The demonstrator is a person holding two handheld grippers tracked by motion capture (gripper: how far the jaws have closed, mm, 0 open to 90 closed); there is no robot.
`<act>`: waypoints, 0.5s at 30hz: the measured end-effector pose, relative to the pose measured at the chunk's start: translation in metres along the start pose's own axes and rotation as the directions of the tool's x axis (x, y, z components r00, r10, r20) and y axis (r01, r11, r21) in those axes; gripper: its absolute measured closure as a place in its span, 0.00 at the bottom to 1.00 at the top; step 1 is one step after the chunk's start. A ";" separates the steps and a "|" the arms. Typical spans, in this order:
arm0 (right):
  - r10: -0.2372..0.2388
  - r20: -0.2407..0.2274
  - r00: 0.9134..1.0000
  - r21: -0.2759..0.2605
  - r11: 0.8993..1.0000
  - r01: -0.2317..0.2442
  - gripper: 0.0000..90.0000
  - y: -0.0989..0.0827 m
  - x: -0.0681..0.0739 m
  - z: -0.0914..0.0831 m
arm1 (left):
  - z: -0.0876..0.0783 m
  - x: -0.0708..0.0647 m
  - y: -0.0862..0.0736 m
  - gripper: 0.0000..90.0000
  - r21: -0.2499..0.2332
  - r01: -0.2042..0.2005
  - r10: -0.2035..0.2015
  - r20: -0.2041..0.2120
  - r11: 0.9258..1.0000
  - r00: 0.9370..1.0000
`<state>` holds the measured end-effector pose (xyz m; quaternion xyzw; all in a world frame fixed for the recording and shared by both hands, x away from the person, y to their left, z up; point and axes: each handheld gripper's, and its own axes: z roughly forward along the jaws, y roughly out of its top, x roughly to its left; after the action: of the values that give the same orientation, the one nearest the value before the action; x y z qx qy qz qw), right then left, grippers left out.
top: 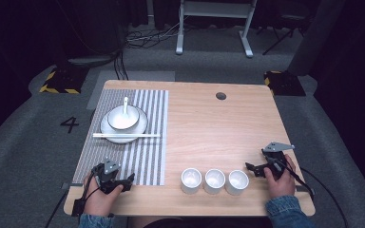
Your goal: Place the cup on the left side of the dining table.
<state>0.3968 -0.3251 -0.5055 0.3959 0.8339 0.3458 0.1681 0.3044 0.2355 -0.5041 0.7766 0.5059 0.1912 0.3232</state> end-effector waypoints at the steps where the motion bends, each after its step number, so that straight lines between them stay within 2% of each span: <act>1: 0.000 0.000 1.000 0.000 1.000 0.000 0.00 0.000 0.000 0.000 | 0.000 0.000 0.000 0.19 0.000 0.002 -0.002 -0.002 1.000 1.000; 5: 0.000 0.000 1.000 0.000 1.000 0.000 0.00 0.000 0.000 0.000 | -0.001 -0.001 0.000 0.19 0.000 -0.002 0.002 -0.009 1.000 1.000; 8: 0.000 0.000 1.000 0.000 1.000 0.000 0.00 0.000 0.000 0.000 | -0.001 -0.002 0.000 0.23 -0.002 -0.004 0.004 0.001 1.000 1.000; 12: 0.000 0.000 1.000 0.000 1.000 0.000 0.00 0.000 0.000 0.000 | -0.003 -0.004 0.003 0.23 0.008 -0.031 0.031 0.003 0.999 1.000; 15: 0.000 0.000 1.000 0.000 1.000 0.000 0.00 0.000 0.000 0.000 | -0.010 -0.006 0.007 0.22 -0.024 -0.017 0.018 0.020 1.000 1.000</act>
<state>0.3968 -0.3252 -0.5055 0.3959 0.8340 0.3457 0.1681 0.3002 0.2307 -0.4923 0.7791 0.4934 0.1921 0.3357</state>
